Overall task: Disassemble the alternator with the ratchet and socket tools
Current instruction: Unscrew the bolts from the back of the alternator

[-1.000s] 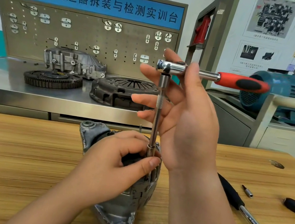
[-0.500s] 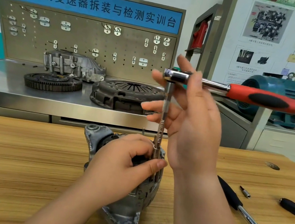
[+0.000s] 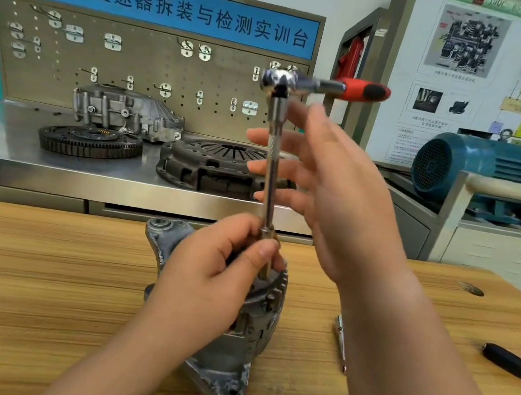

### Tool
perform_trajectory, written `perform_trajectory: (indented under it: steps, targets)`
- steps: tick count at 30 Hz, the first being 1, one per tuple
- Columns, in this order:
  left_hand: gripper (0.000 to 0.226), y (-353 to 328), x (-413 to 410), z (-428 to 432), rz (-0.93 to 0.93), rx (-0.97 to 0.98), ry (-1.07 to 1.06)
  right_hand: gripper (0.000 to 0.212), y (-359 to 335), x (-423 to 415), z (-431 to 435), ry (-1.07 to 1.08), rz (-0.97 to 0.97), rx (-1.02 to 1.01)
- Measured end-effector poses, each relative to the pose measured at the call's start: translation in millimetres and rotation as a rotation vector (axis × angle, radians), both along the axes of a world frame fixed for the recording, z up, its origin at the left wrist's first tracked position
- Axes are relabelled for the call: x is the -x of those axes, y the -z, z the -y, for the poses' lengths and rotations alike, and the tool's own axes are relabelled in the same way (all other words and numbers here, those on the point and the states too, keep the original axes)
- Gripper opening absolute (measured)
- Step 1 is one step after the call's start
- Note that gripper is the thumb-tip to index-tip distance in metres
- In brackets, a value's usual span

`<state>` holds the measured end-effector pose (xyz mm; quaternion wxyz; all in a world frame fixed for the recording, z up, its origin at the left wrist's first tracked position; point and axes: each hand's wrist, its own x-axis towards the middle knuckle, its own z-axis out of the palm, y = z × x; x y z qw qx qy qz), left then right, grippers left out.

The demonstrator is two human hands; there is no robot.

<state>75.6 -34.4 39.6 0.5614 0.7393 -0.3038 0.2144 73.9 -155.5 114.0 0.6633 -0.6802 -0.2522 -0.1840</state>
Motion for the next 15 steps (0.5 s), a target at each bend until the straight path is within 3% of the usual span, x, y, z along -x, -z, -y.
perform_trajectory:
  steps: [5,9,15]
  targets:
    - [0.02,-10.8,0.5,-13.3,0.037,0.087,-0.022,0.023,21.0,10.6,22.0,0.302,0.064,0.411]
    - [0.022,-10.1,-1.2,-14.7,0.019,0.112,-0.042,0.037,47.2,19.9,42.7,0.355,-0.149,0.764]
    - [0.021,-4.1,0.8,-6.7,0.034,0.126,-0.04,0.028,75.3,20.6,38.3,0.441,-0.212,0.951]
